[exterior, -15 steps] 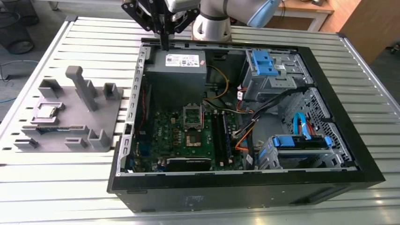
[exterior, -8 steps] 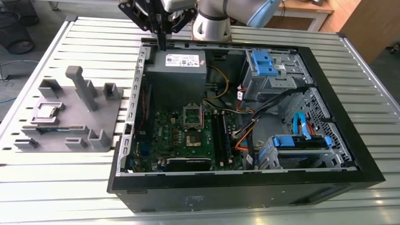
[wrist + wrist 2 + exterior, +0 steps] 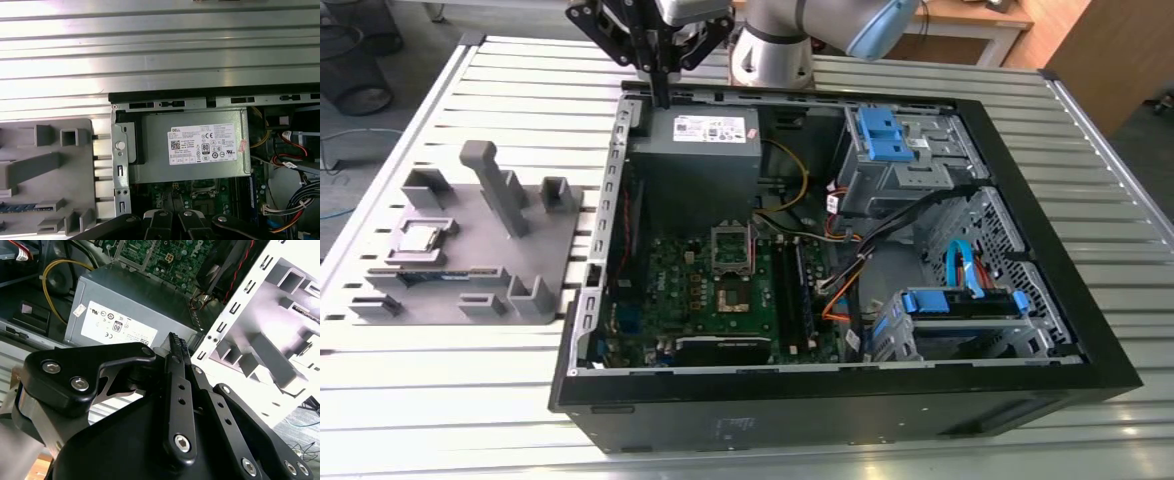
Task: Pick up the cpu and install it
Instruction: 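Reach for the cpu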
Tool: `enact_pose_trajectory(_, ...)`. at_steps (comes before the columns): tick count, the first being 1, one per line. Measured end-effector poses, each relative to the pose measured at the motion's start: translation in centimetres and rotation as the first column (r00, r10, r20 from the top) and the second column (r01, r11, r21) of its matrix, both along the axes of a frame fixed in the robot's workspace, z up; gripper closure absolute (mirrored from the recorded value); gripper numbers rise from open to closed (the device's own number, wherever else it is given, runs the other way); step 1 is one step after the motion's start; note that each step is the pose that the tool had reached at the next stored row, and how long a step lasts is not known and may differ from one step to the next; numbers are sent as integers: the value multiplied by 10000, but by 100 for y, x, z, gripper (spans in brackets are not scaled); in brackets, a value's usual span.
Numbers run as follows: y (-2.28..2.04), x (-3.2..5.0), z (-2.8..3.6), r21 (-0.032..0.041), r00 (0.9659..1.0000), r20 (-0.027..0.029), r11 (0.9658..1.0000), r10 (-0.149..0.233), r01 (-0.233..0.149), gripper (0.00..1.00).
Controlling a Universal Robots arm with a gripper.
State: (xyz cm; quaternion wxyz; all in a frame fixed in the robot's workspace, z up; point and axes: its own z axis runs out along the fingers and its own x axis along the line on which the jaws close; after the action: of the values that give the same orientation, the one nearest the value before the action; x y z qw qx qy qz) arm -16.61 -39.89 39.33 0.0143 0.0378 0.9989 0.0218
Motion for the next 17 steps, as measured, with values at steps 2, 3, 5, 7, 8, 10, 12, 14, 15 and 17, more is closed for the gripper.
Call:
enact_pose_trajectory(2, 0, -12, 0, 0, 10000, 0, 10000, 0, 0, 89)
enact_pose_trajectory(3, 0, -18, 0, 0, 10000, 1, 10000, 0, 0, 89)
enact_pose_trajectory(5, 0, -31, 0, 0, 10000, 1, 10000, -1, 1, 89)
enact_pose_trajectory(7, 0, -42, 0, 0, 10000, 1, 10000, 0, 0, 89)
enact_pose_trajectory(8, 0, -49, 0, 0, 10000, 2, 10000, 0, 0, 89)
enact_pose_trajectory(10, 0, -62, 0, 0, 10000, 2, 10000, 0, 0, 89)
enact_pose_trajectory(12, 0, -75, 0, 0, 10000, 3, 10000, 0, 0, 89)
enact_pose_trajectory(14, 0, -87, 0, -1, 10000, 3, 10000, 0, 0, 89)
enact_pose_trajectory(15, 0, -93, 0, -1, 10000, 3, 10000, 0, 0, 89)
enact_pose_trajectory(17, 0, -105, 0, 0, 10000, 4, 10000, 0, 0, 89)
